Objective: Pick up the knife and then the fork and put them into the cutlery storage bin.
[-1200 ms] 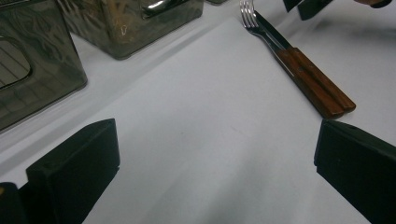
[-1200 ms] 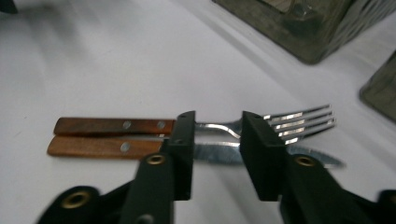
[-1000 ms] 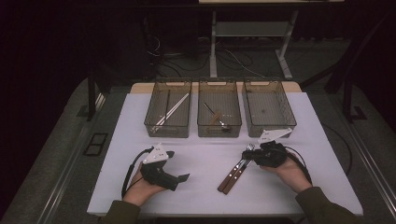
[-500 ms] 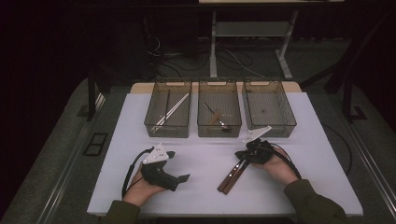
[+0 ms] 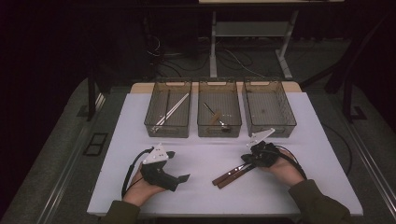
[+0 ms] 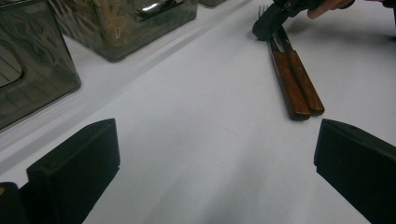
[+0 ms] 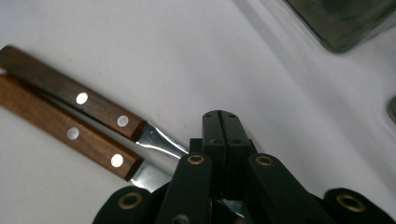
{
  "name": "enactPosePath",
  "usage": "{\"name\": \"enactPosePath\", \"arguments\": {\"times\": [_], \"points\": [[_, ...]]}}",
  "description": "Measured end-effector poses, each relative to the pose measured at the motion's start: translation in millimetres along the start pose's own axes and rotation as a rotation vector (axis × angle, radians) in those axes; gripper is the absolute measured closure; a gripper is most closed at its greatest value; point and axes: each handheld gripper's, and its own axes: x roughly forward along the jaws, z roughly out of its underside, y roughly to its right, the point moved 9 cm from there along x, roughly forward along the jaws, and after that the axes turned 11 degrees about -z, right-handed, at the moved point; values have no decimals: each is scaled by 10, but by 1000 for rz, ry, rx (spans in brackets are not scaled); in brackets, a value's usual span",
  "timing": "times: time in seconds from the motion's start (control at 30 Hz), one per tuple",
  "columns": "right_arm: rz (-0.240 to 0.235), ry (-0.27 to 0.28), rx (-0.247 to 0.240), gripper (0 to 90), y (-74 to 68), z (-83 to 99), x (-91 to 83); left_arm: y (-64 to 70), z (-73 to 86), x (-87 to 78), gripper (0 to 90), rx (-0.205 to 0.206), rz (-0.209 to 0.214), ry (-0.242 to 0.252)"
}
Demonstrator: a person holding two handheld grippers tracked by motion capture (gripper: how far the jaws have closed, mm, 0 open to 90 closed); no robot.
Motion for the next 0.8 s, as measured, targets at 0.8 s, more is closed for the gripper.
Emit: {"name": "enactPosePath", "arguments": {"times": [0.8], "points": [[-8, 7, -11, 899, -159, 350, -287, 29, -1, 16, 0, 7, 15, -2]]}}
